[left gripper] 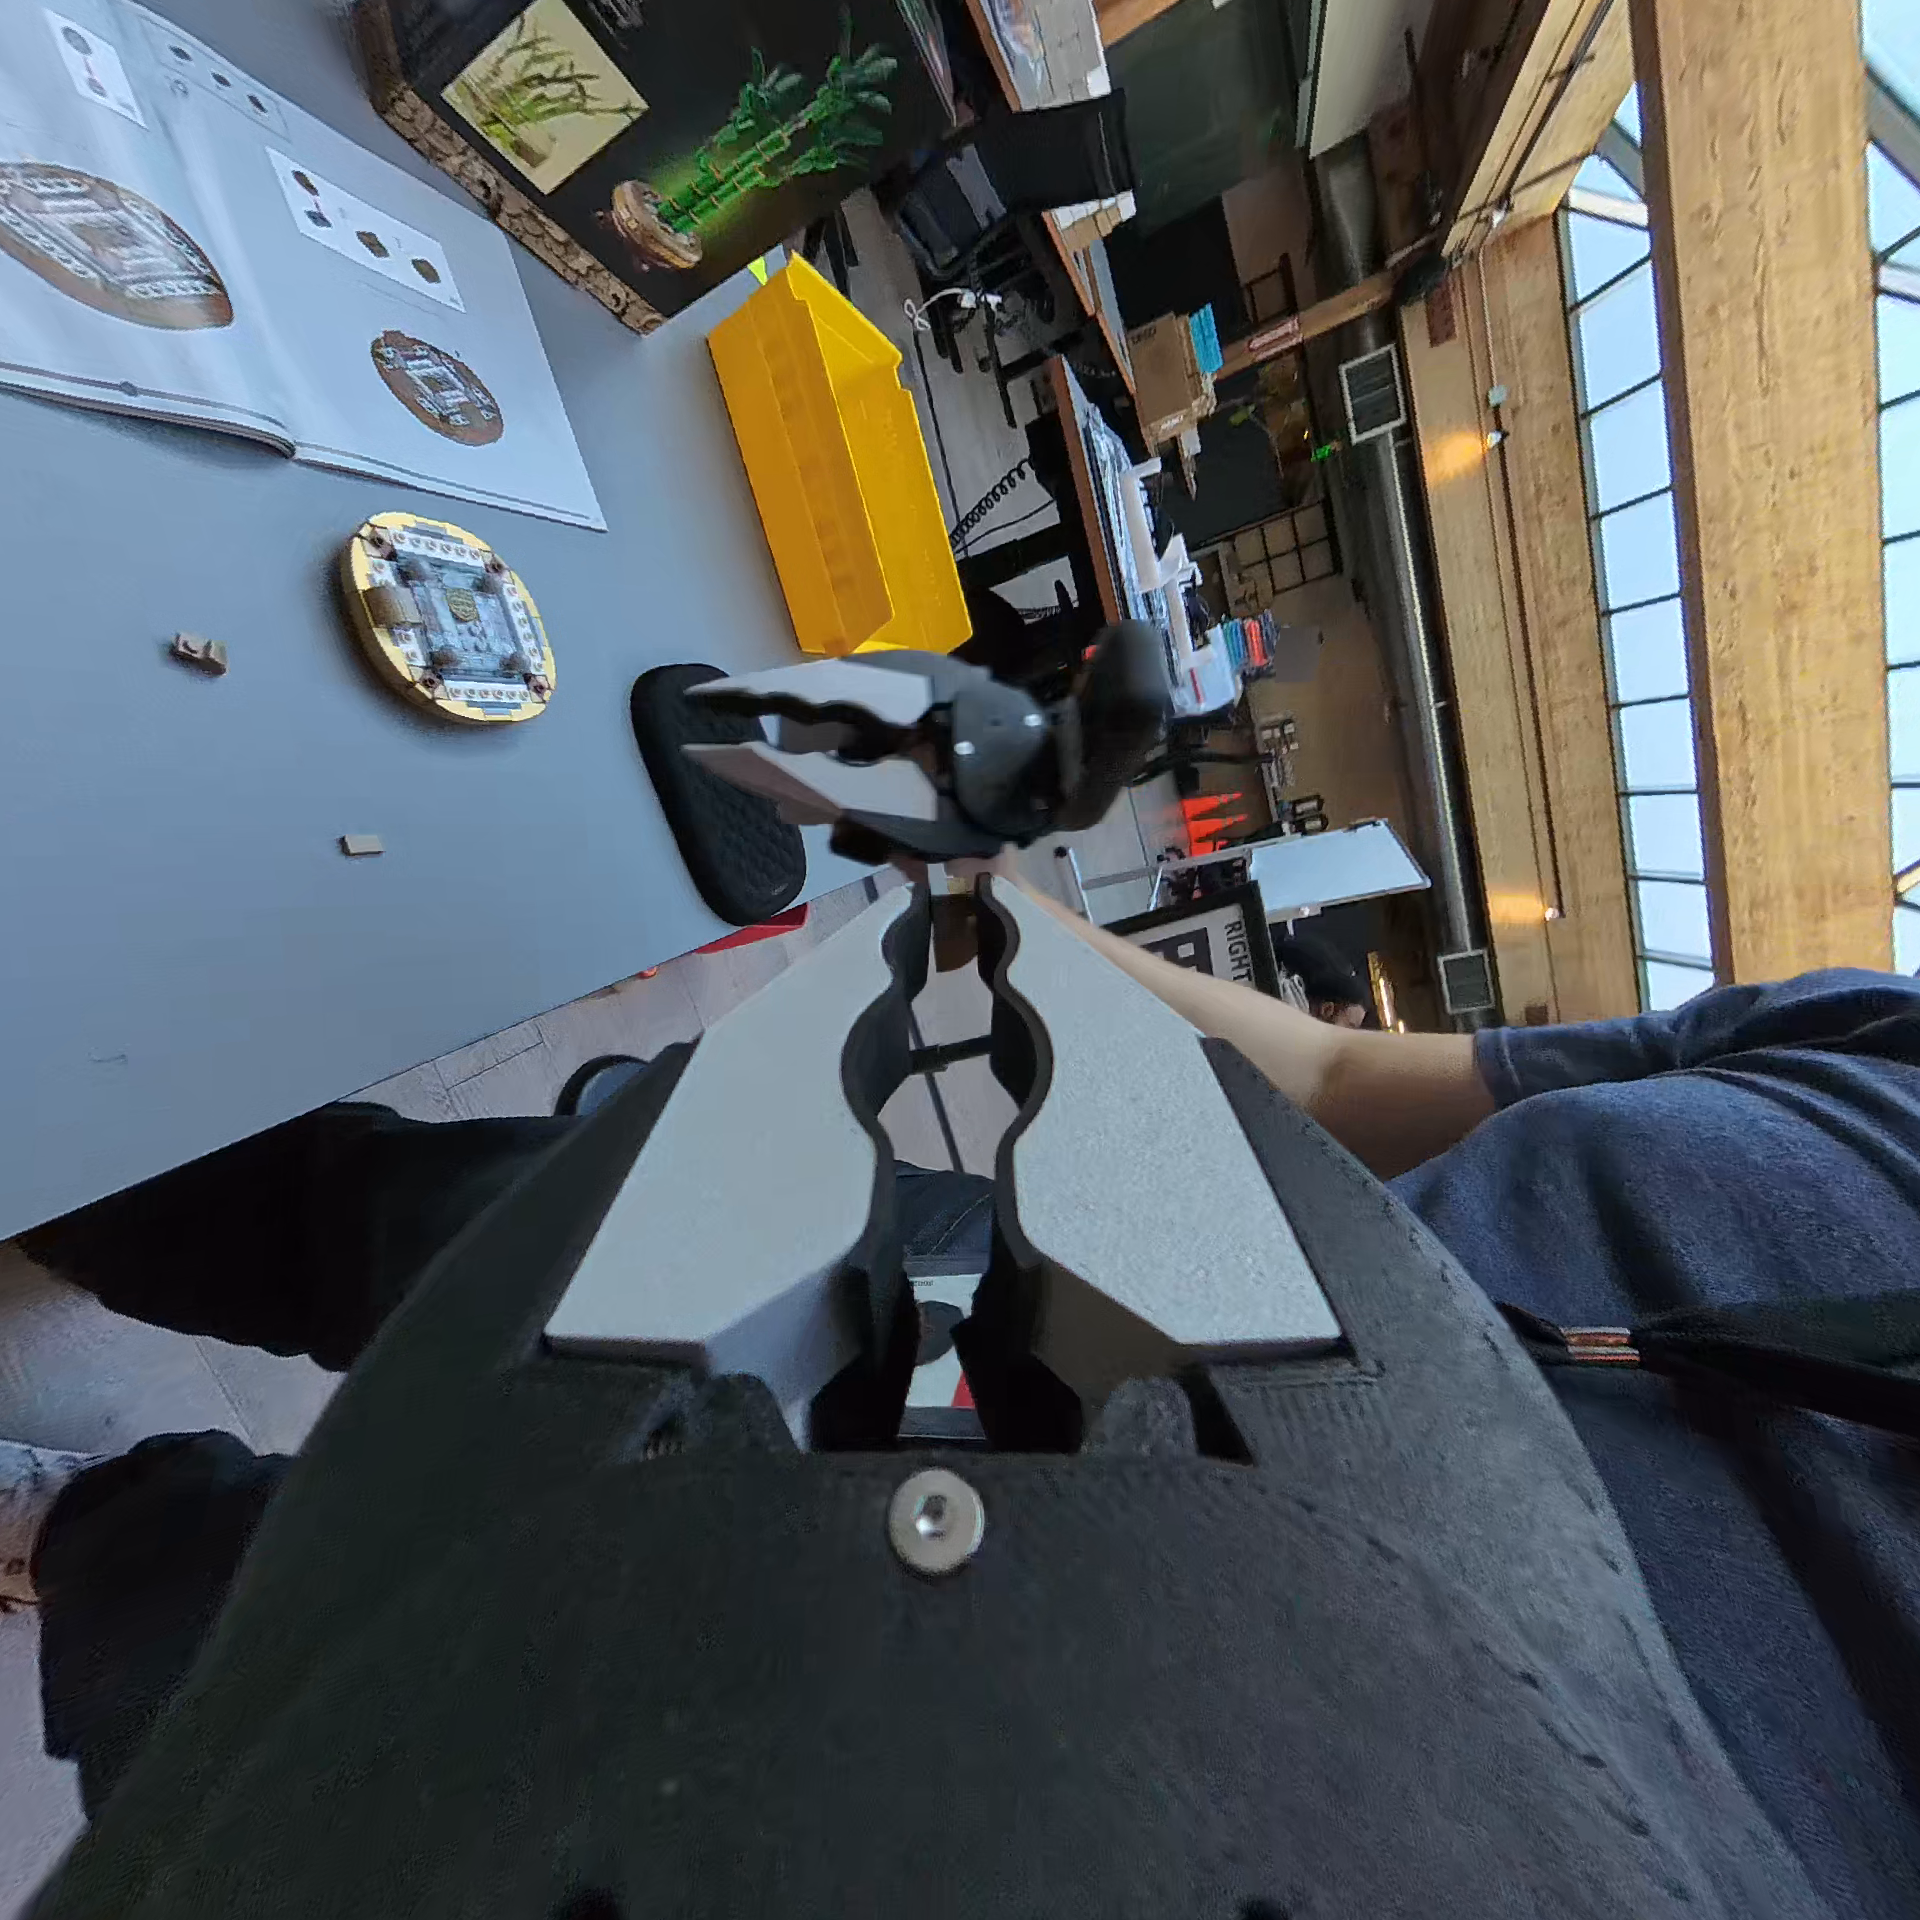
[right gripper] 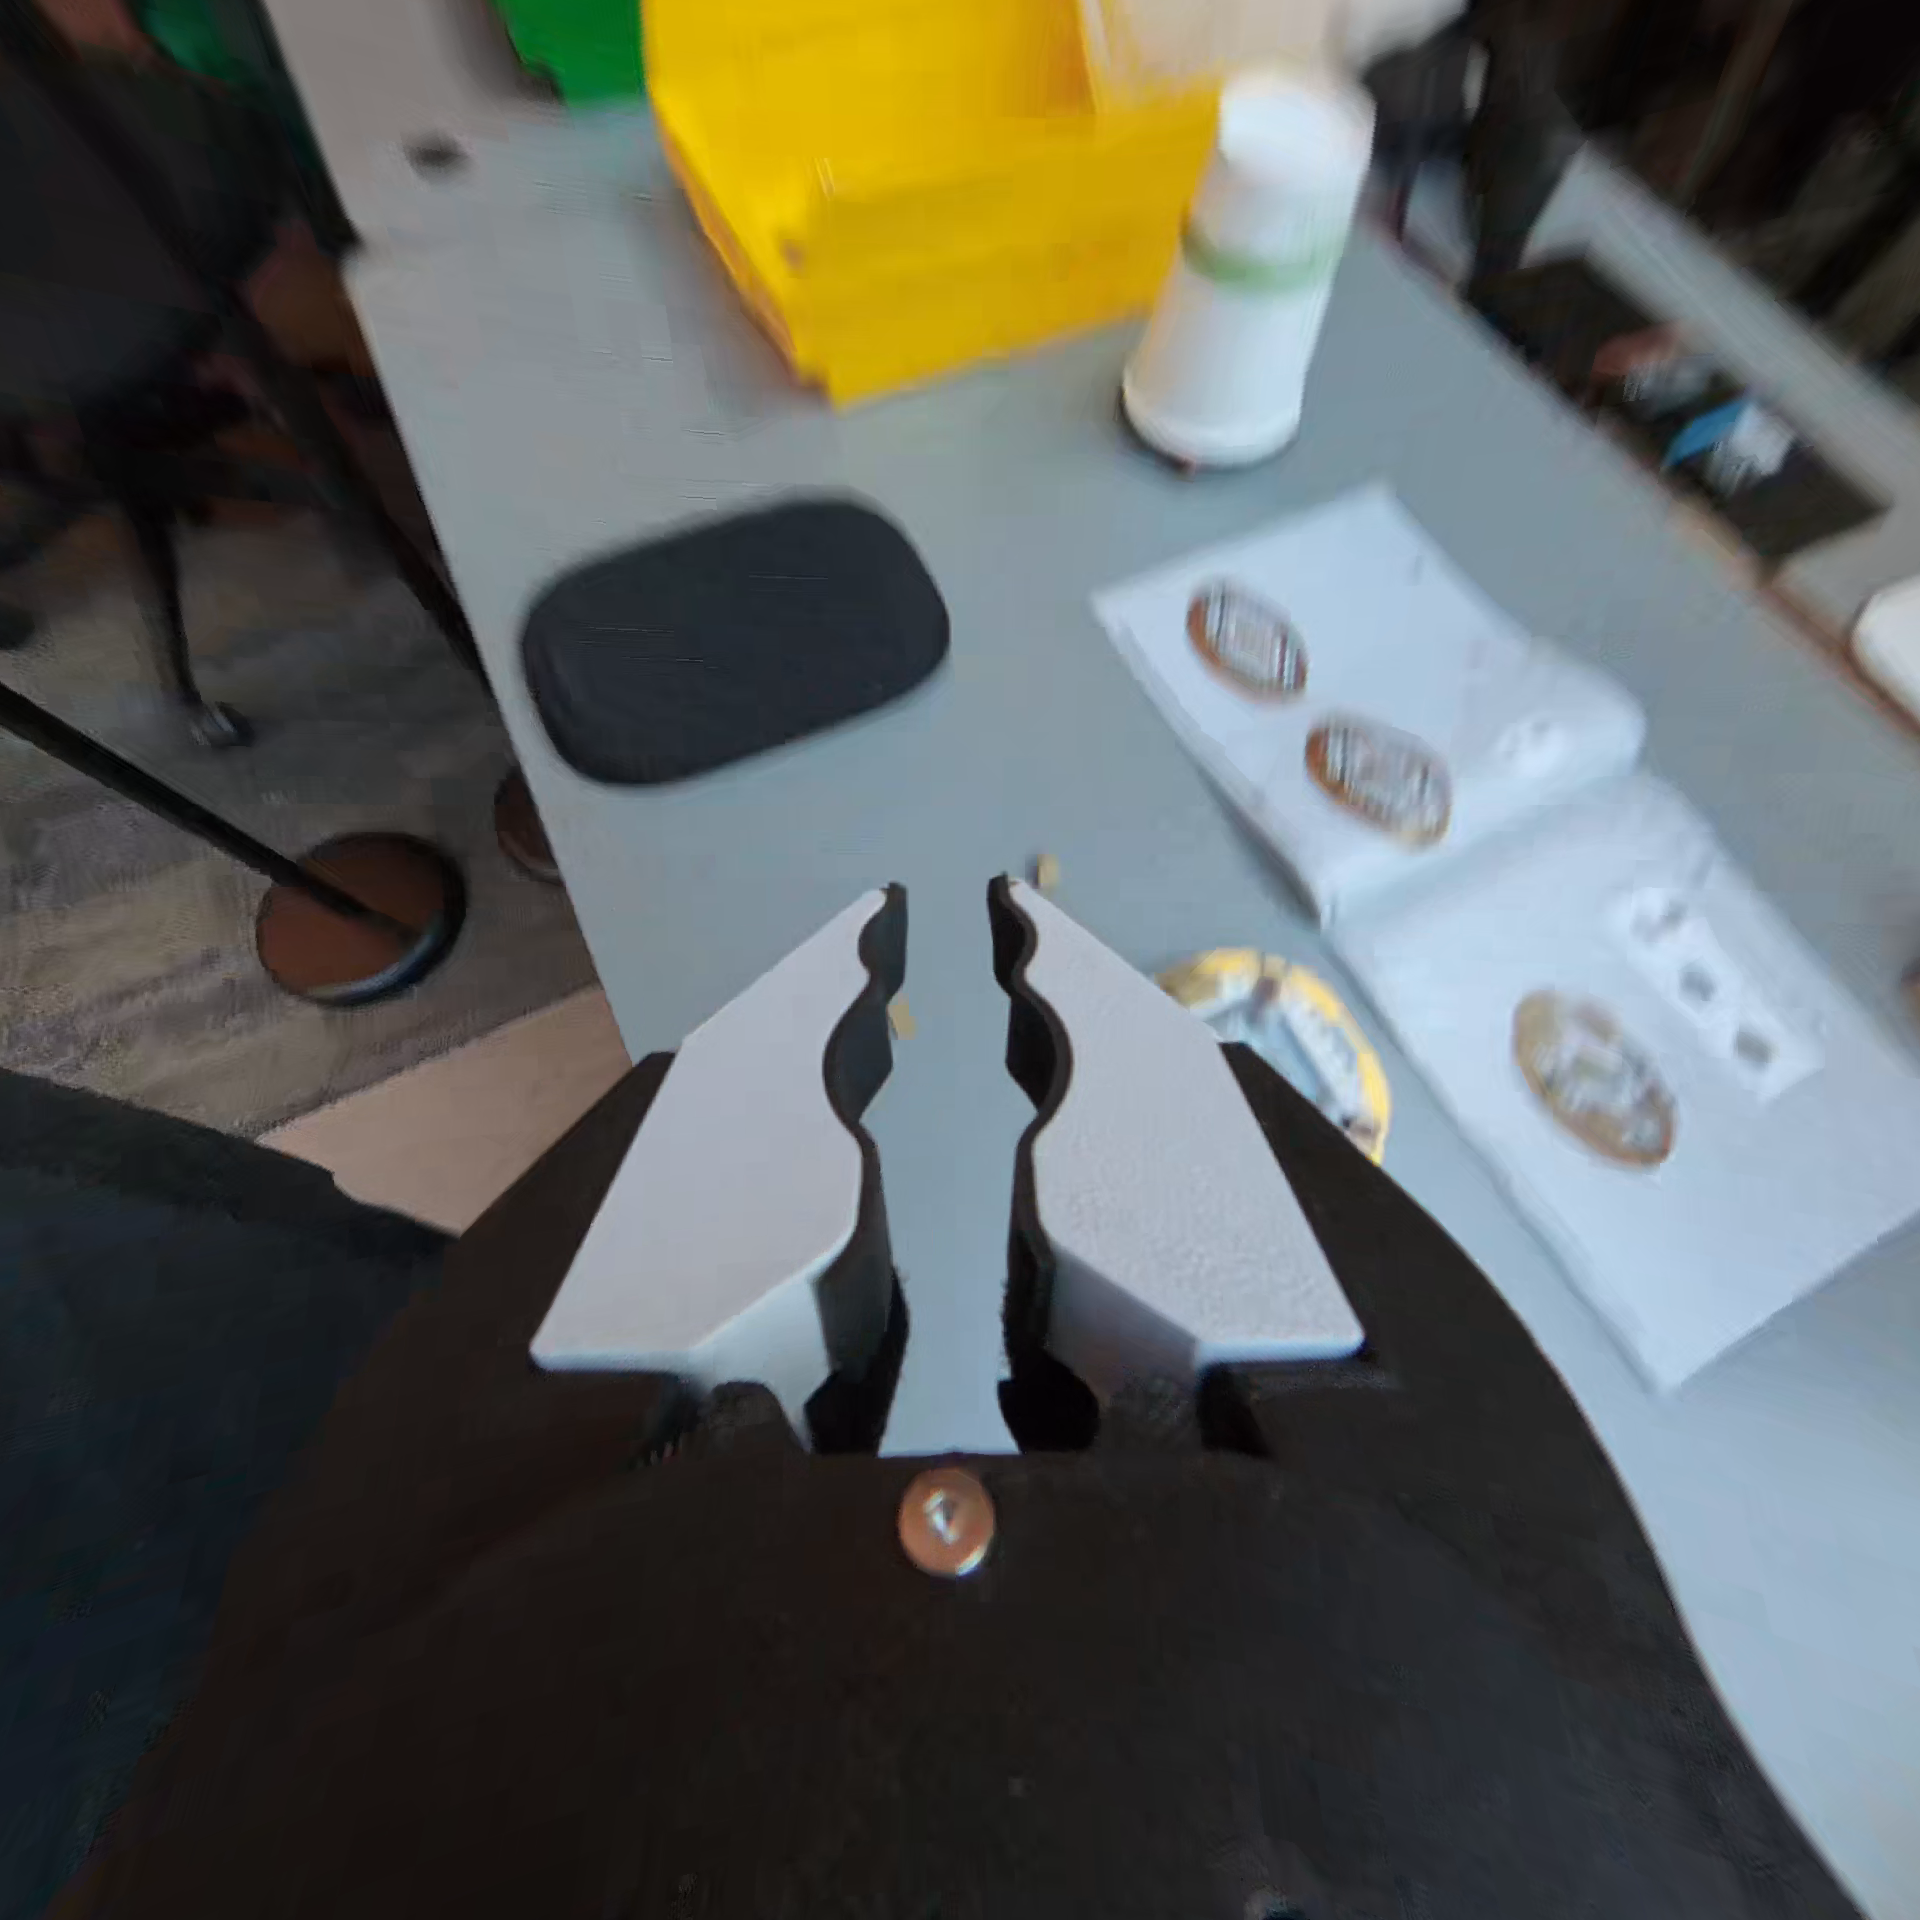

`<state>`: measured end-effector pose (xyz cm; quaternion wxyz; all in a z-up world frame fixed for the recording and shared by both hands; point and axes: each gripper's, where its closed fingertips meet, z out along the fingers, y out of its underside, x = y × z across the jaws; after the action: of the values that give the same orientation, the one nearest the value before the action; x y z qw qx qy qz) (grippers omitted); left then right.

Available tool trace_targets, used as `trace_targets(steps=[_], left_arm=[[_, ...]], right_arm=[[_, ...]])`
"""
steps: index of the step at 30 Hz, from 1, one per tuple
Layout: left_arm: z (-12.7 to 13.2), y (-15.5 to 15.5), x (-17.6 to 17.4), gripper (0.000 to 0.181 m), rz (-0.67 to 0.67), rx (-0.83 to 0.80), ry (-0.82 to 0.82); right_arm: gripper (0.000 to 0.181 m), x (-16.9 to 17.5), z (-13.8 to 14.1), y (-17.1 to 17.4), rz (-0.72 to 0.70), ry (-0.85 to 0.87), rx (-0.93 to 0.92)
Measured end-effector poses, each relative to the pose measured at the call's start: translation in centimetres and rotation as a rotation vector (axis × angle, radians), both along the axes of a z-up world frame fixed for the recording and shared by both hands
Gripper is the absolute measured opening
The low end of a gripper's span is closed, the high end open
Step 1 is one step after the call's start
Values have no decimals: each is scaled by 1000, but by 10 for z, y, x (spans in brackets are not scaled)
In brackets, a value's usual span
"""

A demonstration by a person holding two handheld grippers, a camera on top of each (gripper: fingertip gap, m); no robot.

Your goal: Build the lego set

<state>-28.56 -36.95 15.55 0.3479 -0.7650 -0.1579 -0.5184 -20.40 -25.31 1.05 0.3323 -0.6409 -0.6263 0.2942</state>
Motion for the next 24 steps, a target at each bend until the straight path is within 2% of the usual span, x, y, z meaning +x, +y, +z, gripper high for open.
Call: trace_targets(steps=[1, 3, 8, 13, 20, 24], left_arm=[[-1, -2, -4, 6, 16, -5, -13], [-3, -7, -11, 7, 39, -19, -19], [-1, -12, -16, 6, 59, -22, -10], [-1, -14, -19, 6, 80, -29, -19], [-5, -15, -27, 6, 133, -43, -37], [-3, -14, -35, 6, 169, -42, -39]], right_arm=[[15, 11, -36, 5, -23, -72, -47], [15, 15, -80, -1, -37, -127, -115], [17, 0, -134, -15, -12, -220, -130], [16, -18, -140, -6, -17, -201, -136], [18, -61, -146, 44, -182, -222, -68], [21, -80, -153, 48, -179, -246, -93]])
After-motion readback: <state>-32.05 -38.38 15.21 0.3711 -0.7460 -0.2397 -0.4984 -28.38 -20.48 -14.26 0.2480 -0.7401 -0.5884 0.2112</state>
